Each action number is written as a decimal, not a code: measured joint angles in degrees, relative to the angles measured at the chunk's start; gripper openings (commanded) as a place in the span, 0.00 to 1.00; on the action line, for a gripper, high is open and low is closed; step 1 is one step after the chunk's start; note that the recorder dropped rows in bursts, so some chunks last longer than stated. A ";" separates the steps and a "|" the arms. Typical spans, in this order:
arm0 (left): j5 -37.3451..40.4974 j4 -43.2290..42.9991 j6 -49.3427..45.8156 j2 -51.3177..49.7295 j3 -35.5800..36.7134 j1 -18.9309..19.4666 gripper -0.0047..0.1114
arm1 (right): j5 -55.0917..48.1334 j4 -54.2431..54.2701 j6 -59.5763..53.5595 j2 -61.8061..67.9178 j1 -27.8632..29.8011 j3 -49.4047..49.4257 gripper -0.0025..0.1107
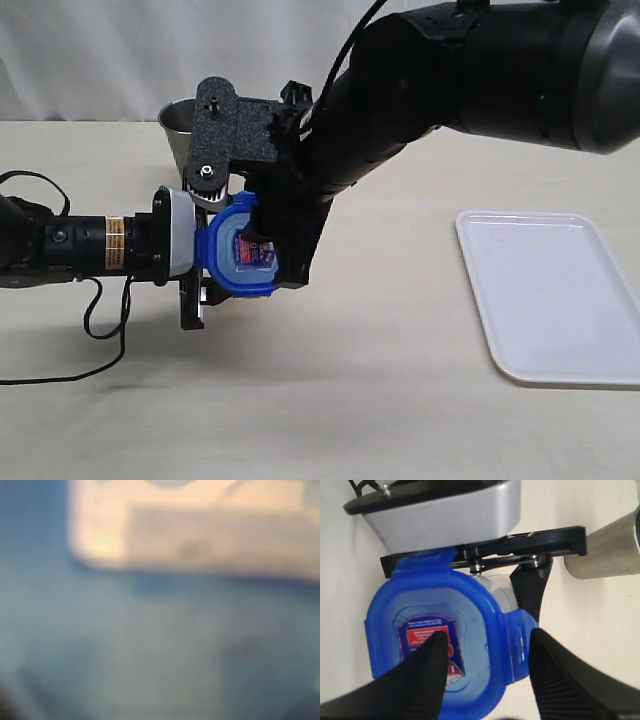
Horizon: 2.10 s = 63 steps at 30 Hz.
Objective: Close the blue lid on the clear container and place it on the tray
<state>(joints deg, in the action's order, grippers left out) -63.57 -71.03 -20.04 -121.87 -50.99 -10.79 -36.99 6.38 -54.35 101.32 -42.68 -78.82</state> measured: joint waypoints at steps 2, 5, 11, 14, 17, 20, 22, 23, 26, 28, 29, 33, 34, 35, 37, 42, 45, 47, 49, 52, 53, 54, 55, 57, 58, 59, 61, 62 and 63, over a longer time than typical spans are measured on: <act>1.16 -0.38 0.00 -0.11 0.00 0.00 0.04 | 0.08 0.00 -0.11 0.86 0.00 -0.21 0.36; 2.59 -1.05 0.12 -0.59 0.10 0.00 0.04 | 0.08 0.00 -0.22 2.26 0.00 -0.53 0.30; 3.66 -0.58 0.84 -0.84 0.10 0.11 0.04 | 0.12 0.00 -0.81 4.21 0.00 -0.91 0.30; 3.82 -0.24 1.93 -0.84 0.10 0.11 0.04 | 0.22 0.00 -1.05 4.90 0.00 -1.17 0.30; 3.94 -0.12 2.83 -0.84 0.10 0.21 0.04 | 0.22 1.39 -2.62 5.81 0.00 -1.29 0.30; 3.94 -0.12 2.99 -0.84 0.10 0.55 0.04 | 0.36 4.02 -5.99 6.74 0.53 -1.42 0.30; 4.90 -0.23 2.99 -0.74 0.10 0.66 0.04 | 0.50 4.73 -6.92 7.29 0.66 -1.52 0.30; 6.02 -0.66 2.99 -0.58 0.10 0.66 0.04 | 0.62 4.86 -7.28 7.50 0.76 -1.56 0.30; 7.76 -2.42 1.69 -0.36 0.00 0.66 0.04 | -0.73 5.13 -8.06 8.54 0.89 -1.56 0.30; 8.78 -3.66 1.09 -0.36 0.00 0.66 0.04 | -1.50 5.03 -8.18 9.27 0.89 -1.45 0.30; 9.51 -4.36 0.62 -0.36 0.00 0.66 0.04 | -1.76 5.03 -8.32 9.58 0.89 -1.34 0.30; 11.14 -5.43 0.86 -0.03 0.00 0.55 0.04 | -1.91 4.90 -8.57 10.04 0.89 -1.22 0.30; 11.14 -5.43 1.34 0.07 0.00 0.43 0.04 | -1.79 4.48 -8.15 10.04 0.89 -1.25 0.30; 11.14 -5.43 1.91 0.02 0.00 0.43 0.04 | -1.79 3.82 -7.34 9.91 0.89 -1.25 0.30; 11.14 -5.14 3.21 0.02 0.00 0.33 0.04 | -1.68 1.14 -4.04 9.50 0.89 -1.67 0.30; 7.81 -0.10 11.66 0.11 -0.10 0.21 0.04 | -2.61 -7.37 7.95 7.97 1.08 -4.26 0.30; 5.61 2.58 17.50 0.11 -0.10 0.13 0.04 | -2.61 -9.45 13.25 7.24 3.08 -5.18 0.30; 5.53 4.35 21.11 0.11 -0.10 0.13 0.04 | -2.92 -9.71 16.63 7.16 4.70 -5.43 0.30; 6.11 5.39 23.59 0.11 -0.10 -0.01 0.04 | -3.04 -9.71 20.09 7.16 6.00 -5.85 0.30; 7.28 6.29 24.74 0.37 -0.10 -0.13 0.04 | -3.14 -9.05 27.36 7.29 7.85 -7.32 0.30; 7.87 6.42 24.97 0.55 -0.10 -0.16 0.04 | -3.03 -8.22 30.24 7.29 8.53 -8.09 0.30; 8.44 6.64 25.09 0.68 -0.10 -0.26 0.04 | -2.88 -6.38 32.77 7.29 9.22 -8.95 0.30; 9.07 6.79 25.22 0.81 -0.10 -0.38 0.04 | -2.88 -4.40 34.74 7.29 9.90 -9.85 0.30; 9.77 6.94 25.33 0.80 -0.20 -0.50 0.04 | -4.67 1.70 36.69 7.29 11.17 -11.72 0.35; 10.10 7.07 25.33 0.84 -0.20 -0.50 0.04 | -5.86 5.01 36.84 7.29 11.64 -12.59 0.40; 10.53 7.46 25.33 0.93 -0.20 -0.50 0.04 | -7.69 10.12 36.37 7.29 12.29 -13.76 0.43; 11.43 8.05 25.49 1.22 -0.20 -0.50 0.04 | -10.37 16.97 34.87 7.29 12.82 -15.00 0.48; 11.74 8.20 25.49 1.31 -0.20 -0.50 0.04 | -11.50 19.52 34.28 7.29 12.85 -15.32 0.48; 12.11 8.30 25.57 1.46 -0.20 -0.50 0.04 | -12.21 21.01 34.01 7.29 12.85 -15.48 0.48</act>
<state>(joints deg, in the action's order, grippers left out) -51.47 -62.74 5.53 -120.41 -51.19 -11.29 -49.20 27.38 -20.34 108.61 -29.83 -94.29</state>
